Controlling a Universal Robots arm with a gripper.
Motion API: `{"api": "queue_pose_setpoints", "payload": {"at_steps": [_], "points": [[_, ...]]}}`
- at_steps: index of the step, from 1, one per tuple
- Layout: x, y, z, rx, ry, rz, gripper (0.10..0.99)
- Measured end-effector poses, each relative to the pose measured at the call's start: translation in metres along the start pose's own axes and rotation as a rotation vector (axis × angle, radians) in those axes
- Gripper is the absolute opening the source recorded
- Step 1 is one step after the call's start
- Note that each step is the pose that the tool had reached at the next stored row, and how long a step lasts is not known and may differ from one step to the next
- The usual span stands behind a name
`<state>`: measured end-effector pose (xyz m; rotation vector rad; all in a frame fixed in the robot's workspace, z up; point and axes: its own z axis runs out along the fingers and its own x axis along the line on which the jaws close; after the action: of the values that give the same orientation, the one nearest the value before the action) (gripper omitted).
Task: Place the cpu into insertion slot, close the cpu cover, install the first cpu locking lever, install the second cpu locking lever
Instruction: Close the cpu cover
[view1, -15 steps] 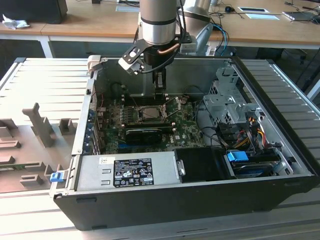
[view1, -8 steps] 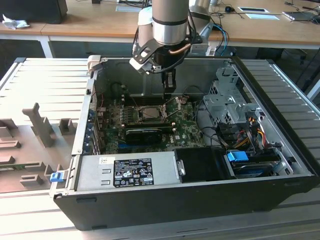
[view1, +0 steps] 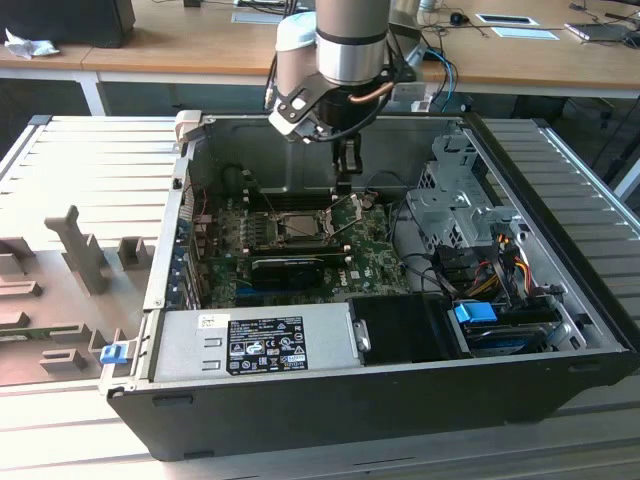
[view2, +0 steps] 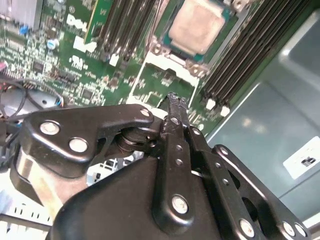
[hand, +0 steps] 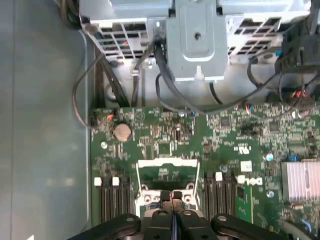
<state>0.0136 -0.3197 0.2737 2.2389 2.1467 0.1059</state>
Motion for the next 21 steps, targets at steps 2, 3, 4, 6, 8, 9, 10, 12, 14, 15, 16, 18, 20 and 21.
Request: {"api": "queue_pose_setpoints", "payload": {"at_steps": [2, 3, 4, 6, 8, 9, 10, 12, 14, 15, 16, 18, 20, 21], "points": [[0.0003, 0.0072, 0.0006, 0.000, 0.0002, 0.000, 0.106], [0.0005, 0.0111, 0.0010, 0.000, 0.0003, 0.000, 0.106], [0.0006, 0.0141, 0.0012, 0.000, 0.0003, 0.000, 0.106], [0.0008, 0.0197, 0.0008, 0.000, -0.0002, 0.000, 0.106], [0.0009, 0.0206, -0.0009, 0.000, 0.0001, 0.000, 0.106], [0.0009, 0.0209, -0.0013, 0.000, 0.0003, 0.000, 0.106], [0.0010, 0.0212, -0.0014, 0.000, 0.0005, 0.000, 0.106], [0.0010, 0.0219, -0.0016, 0.000, 0.0004, 0.000, 0.106], [0.0010, 0.0229, -0.0018, 0.000, 0.0002, 0.000, 0.106], [0.0011, 0.0238, -0.0018, 0.000, 0.0002, 0.000, 0.106], [0.0011, 0.0243, -0.0019, 0.000, 0.0002, 0.000, 0.106], [0.0011, 0.0255, -0.0020, 0.000, 0.0002, 0.000, 0.106], [0.0012, 0.0270, -0.0020, 0.000, 0.0003, 0.000, 0.106], [0.0012, 0.0276, -0.0020, 0.000, 0.0002, 0.000, 0.106]]}}
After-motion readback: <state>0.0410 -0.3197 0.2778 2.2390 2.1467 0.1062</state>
